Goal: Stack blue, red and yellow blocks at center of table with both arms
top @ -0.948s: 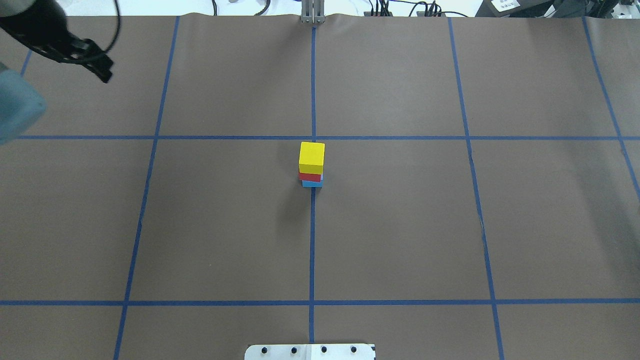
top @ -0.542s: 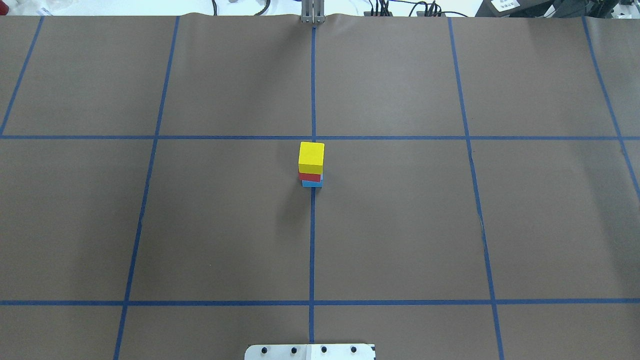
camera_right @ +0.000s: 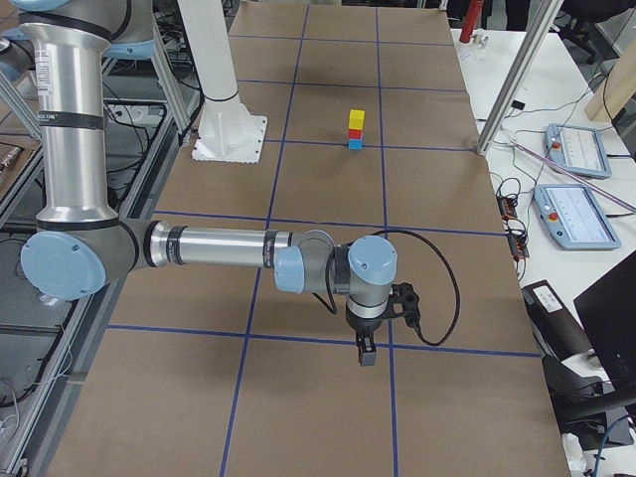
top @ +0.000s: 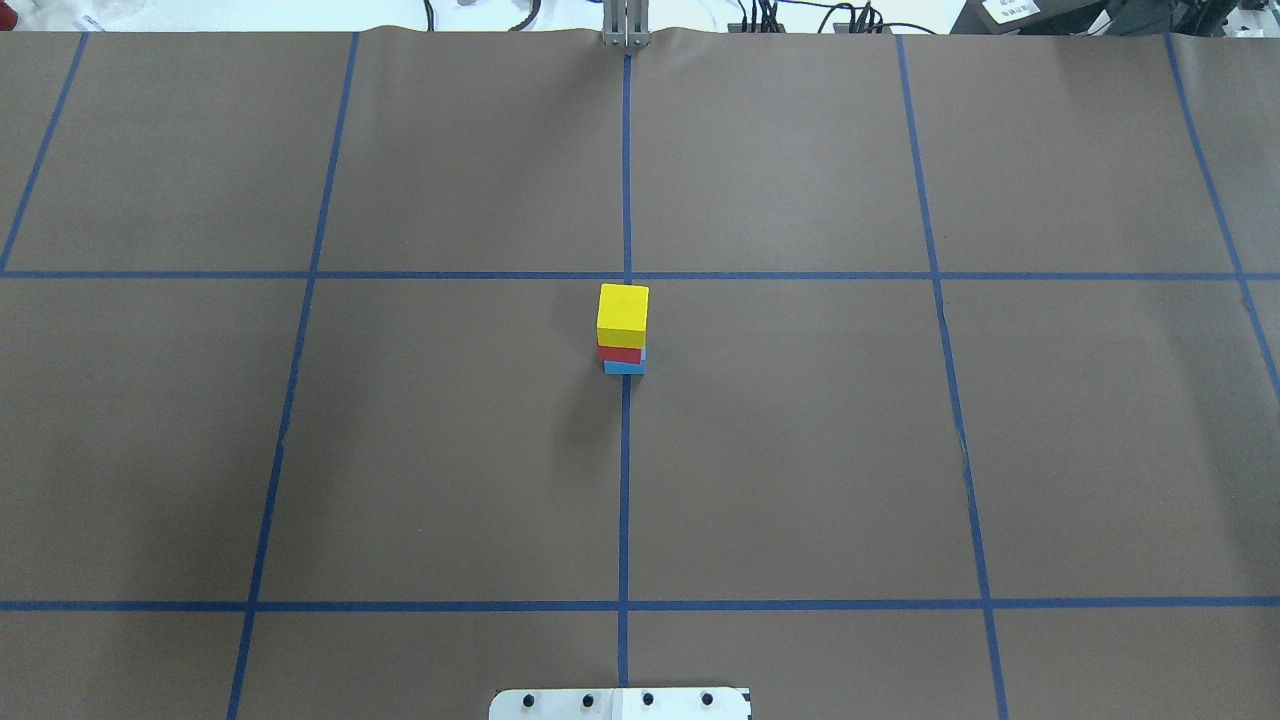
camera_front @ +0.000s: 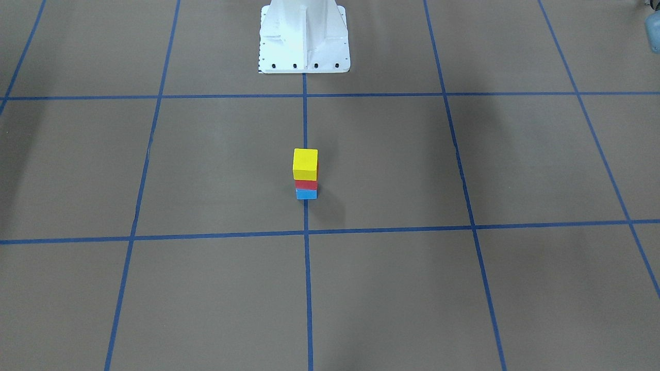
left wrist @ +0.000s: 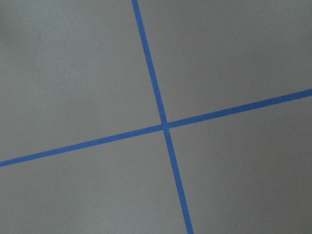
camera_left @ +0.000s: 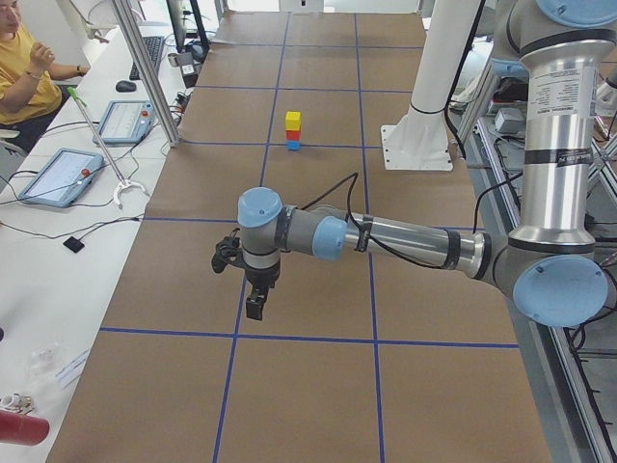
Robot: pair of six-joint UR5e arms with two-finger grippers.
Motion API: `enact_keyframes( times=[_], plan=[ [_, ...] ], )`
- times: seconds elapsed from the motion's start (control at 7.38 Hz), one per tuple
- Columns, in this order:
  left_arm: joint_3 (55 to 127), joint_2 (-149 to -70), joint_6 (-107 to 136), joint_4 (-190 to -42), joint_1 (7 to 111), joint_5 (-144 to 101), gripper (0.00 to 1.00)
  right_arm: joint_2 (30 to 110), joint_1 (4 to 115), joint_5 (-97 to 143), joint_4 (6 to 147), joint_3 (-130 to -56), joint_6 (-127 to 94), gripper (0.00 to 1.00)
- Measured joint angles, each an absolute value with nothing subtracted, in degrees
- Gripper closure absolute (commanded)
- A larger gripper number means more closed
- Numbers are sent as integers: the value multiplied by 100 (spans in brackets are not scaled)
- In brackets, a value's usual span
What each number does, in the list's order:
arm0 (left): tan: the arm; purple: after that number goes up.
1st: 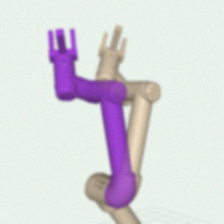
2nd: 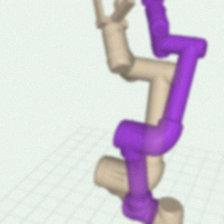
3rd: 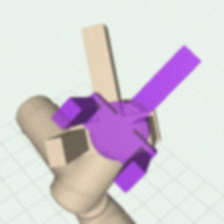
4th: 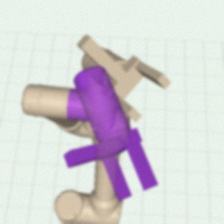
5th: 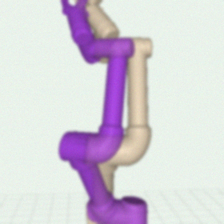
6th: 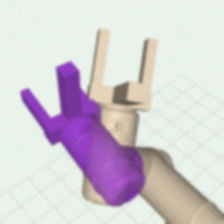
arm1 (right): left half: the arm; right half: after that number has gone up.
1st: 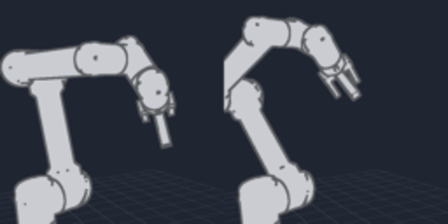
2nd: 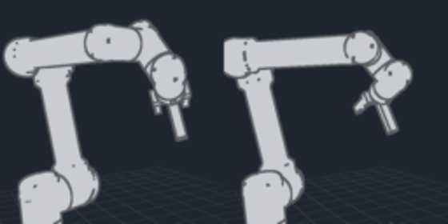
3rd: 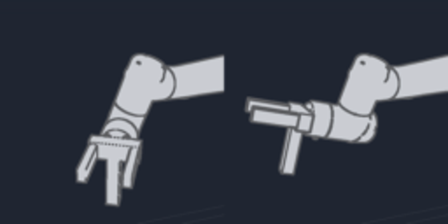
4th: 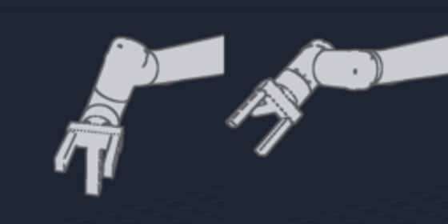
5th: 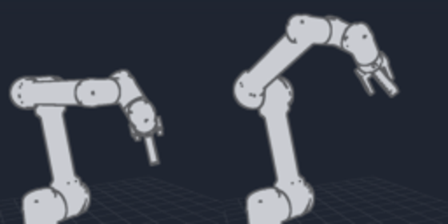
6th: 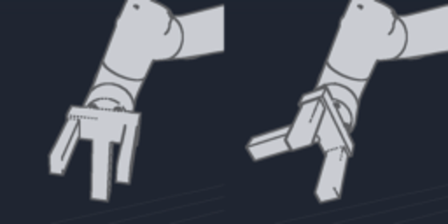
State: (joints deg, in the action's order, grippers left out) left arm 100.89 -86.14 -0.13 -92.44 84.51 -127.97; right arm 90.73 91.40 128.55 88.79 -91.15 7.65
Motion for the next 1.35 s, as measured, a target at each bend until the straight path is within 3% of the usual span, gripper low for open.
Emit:
enact_keyframes(
  times=[1.35],
  plan=[
    [9753, -8684, -651, -8602, 8942, -13217, 0, 9167, 9138, 12843, 8843, -9078, 846, 0]
  ],
)
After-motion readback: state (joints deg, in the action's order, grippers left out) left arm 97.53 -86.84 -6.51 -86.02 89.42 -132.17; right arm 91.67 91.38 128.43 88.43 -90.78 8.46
